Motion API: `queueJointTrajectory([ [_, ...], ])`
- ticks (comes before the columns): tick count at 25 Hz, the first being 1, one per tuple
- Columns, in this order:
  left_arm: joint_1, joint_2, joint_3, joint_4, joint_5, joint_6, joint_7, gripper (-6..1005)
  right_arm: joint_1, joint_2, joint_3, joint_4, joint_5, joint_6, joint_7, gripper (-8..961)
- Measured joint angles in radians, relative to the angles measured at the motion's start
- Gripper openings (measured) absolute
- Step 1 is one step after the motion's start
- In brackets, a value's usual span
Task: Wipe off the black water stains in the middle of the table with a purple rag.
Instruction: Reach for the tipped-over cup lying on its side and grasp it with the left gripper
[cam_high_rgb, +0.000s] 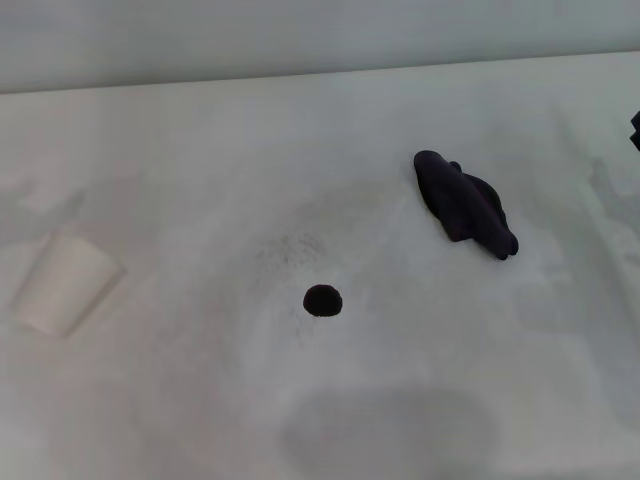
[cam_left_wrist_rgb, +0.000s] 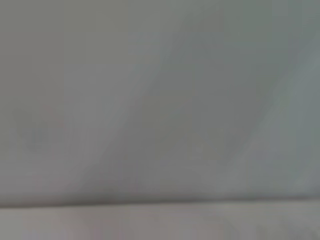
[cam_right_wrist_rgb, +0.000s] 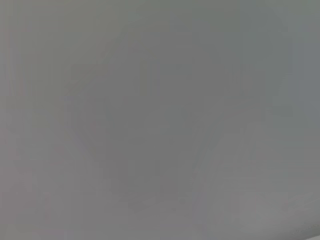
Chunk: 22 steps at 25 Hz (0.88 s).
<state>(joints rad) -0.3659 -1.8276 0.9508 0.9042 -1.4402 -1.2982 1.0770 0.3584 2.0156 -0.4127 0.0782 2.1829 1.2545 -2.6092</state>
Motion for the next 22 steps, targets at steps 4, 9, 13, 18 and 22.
queueJointTrajectory([
  [4,-0.021,-0.002,-0.038,0.165,0.215,-0.122,-0.187,857,0.002,0.0,0.0,0.0,0.0,0.0,0.0,825],
  [9,-0.086,-0.012,-0.047,0.289,0.408,-0.257,-0.344,858,0.003,0.0,0.001,-0.001,0.0,0.001,0.0,825],
  [13,-0.15,-0.044,-0.044,0.302,0.544,-0.286,-0.385,856,0.007,0.0,0.007,-0.003,0.0,0.002,0.0,825],
  [18,-0.198,-0.097,-0.044,0.305,0.71,-0.286,-0.393,854,0.014,0.0,0.008,-0.005,0.0,0.001,0.0,824],
  [22,-0.227,-0.133,-0.038,0.307,0.828,-0.287,-0.403,853,0.014,0.0,0.008,-0.011,0.0,-0.002,0.0,824],
])
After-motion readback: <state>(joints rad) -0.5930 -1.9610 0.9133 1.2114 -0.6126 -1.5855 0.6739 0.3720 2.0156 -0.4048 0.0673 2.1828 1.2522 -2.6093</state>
